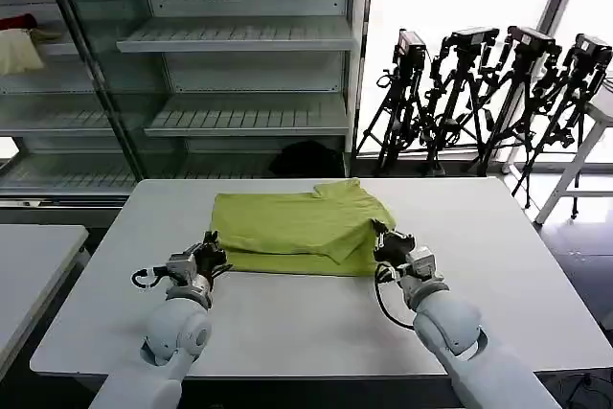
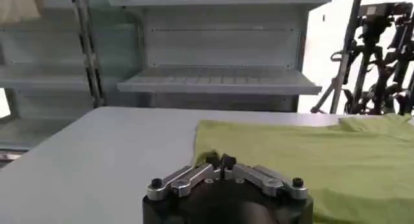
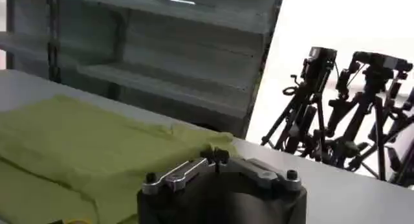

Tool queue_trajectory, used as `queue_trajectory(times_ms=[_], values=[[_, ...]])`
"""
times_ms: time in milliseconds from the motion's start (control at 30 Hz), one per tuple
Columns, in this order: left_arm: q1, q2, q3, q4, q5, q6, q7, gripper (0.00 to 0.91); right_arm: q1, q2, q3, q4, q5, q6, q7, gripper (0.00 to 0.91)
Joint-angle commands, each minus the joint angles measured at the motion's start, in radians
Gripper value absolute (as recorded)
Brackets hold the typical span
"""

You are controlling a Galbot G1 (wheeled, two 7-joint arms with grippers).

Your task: Fold and organize the clothes.

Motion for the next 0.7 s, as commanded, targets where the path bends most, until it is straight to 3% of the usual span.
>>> queue_trajectory(times_ms=[33,133,167,200,267,367,433,467,700], values=[[-0.01,0.0,0.0,0.032,0.035,0.005,0.004,0.091,0.062,0.022,-0.051,-0.084,-0.032,0.014,0.009,0.0],[-0.009,0.001,-0.002,0.031,0.034,-0.001,0.016,0.111,0.066,0.028,-0.057,-0.091,-0.033,0.011,0.007,0.0],[-0.008,0.002,-0.003,0.028,0.033,-0.001,0.024,0.292,0.064,0.029,-0.058,-0.091,-0.033,0.01,0.007,0.0],[-0.007,0.003,-0.004,0.026,0.034,0.0,0.03,0.655,0.062,0.029,-0.058,-0.093,-0.036,0.01,0.007,0.0],[-0.006,0.005,-0.004,0.024,0.037,0.0,0.042,0.856,0.06,0.031,-0.059,-0.1,-0.041,0.01,0.014,0.0],[-0.005,0.004,-0.004,0.028,0.042,-0.001,0.045,0.877,0.065,0.035,-0.065,-0.113,-0.05,0.011,0.018,0.0],[-0.004,0.004,-0.004,0.027,0.043,-0.001,0.046,0.907,0.068,0.04,-0.07,-0.113,-0.048,0.002,0.027,0.091],[-0.003,0.004,-0.003,0.025,0.045,-0.001,0.047,0.907,0.066,0.041,-0.072,-0.108,-0.046,-0.009,0.03,0.907],[0.041,0.035,-0.011,-0.052,0.061,0.003,0.064,0.907,0.007,0.013,-0.031,-0.004,0.033,-0.114,0.05,0.907]])
